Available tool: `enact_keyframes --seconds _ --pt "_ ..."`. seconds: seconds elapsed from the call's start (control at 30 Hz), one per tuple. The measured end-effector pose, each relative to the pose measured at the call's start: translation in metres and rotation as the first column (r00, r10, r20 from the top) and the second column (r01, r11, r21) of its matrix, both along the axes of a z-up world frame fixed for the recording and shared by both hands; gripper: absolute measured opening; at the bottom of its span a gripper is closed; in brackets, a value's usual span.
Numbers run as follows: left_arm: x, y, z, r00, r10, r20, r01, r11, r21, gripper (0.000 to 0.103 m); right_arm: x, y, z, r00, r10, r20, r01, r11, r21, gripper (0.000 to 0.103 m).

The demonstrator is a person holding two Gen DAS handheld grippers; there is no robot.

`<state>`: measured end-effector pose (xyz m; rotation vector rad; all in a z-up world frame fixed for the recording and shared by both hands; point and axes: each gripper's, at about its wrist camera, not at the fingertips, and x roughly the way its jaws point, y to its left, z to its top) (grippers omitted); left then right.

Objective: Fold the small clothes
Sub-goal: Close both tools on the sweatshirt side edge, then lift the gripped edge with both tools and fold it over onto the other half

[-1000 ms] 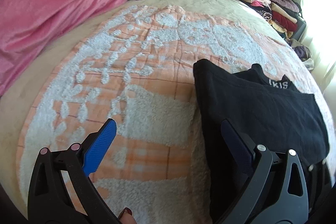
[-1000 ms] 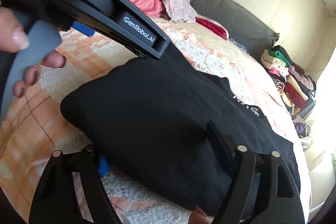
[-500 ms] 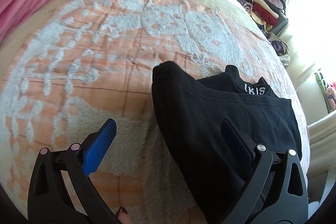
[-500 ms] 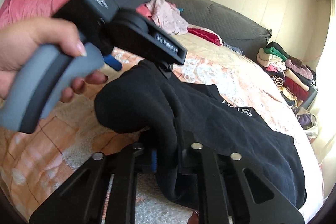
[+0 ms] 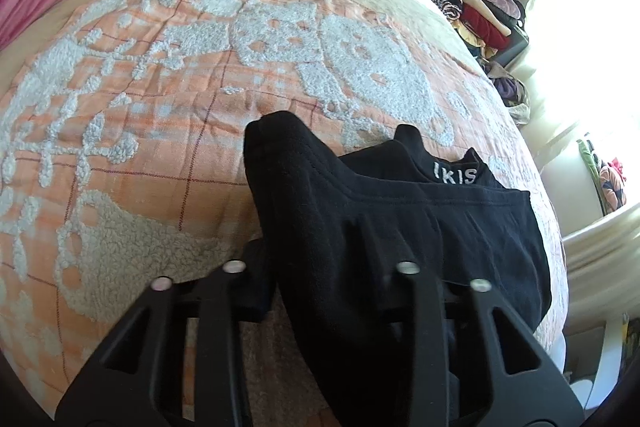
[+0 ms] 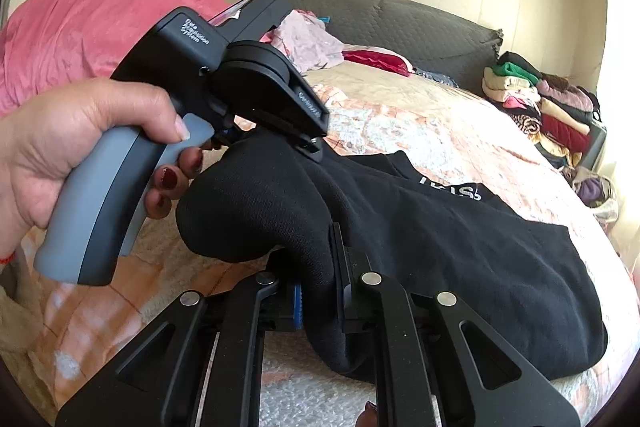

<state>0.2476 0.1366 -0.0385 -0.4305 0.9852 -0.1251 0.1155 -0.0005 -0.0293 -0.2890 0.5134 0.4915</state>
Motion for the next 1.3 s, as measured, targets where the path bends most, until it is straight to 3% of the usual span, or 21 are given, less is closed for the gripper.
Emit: enact_keyframes --seconds 0.13,0.83,1.3 --pt "-0.007 -0.008 0.013 0.999 -0.010 0.032 0.009 0.999 0.035 0.012 -0.004 -0.006 0.006 1.000 -0.007 0.019 0.007 1.000 0.012 0.009" --pt "-0.013 -0.081 0.095 0.988 -0.070 0.138 0.043 0.981 0.191 0.012 -0.025 -0.073 0.046 0.994 -0.099 0.044 0.090 0.980 0.177 0.008" --pt "-0.005 -0.140 0.116 0.982 -0.115 0.151 0.075 0.966 0.249 0.012 -0.035 -0.116 0.058 0.987 -0.157 0.019 0.147 0.953 0.263 0.008"
